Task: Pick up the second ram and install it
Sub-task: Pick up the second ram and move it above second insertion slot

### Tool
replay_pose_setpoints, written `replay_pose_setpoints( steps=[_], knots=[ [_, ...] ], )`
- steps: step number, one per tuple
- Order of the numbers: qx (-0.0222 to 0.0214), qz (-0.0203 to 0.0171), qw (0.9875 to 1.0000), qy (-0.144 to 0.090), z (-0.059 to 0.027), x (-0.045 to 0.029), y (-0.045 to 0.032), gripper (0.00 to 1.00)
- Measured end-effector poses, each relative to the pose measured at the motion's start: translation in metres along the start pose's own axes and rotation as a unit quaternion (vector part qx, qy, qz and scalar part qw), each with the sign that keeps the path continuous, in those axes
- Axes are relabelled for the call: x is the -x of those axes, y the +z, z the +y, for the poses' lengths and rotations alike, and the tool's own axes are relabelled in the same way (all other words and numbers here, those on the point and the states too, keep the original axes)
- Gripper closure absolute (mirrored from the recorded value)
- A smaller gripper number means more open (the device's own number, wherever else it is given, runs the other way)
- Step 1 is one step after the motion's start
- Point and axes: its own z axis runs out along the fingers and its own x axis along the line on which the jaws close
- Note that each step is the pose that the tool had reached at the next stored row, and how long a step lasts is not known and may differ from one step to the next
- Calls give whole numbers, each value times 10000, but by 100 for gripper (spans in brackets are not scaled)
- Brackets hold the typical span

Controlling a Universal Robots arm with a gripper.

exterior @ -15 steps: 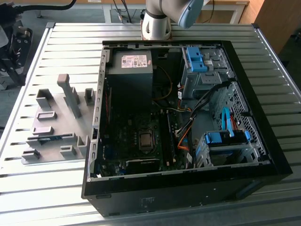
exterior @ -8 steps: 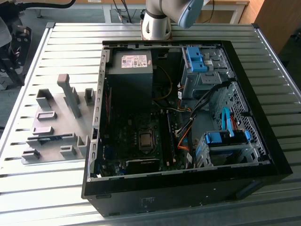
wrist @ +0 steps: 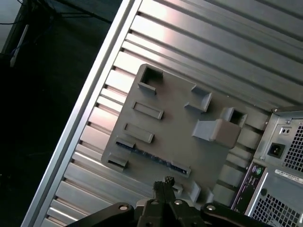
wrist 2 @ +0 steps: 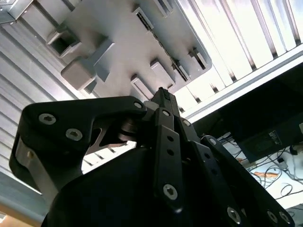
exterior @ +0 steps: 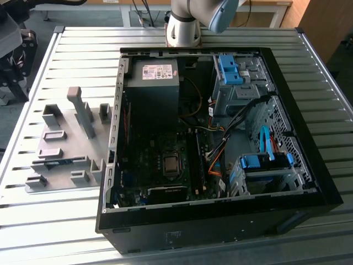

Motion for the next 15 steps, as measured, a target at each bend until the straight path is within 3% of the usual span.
replay_pose_setpoints(
  steps=[4,8,12,15],
  knots=[
    [-7,14,9994,-359,0,0,7,90],
    [-13,26,9975,-702,0,-2,11,90],
    [-19,38,9947,-1023,1,-3,16,90],
    [-24,48,9918,-1275,1,-3,19,90]
  ],
)
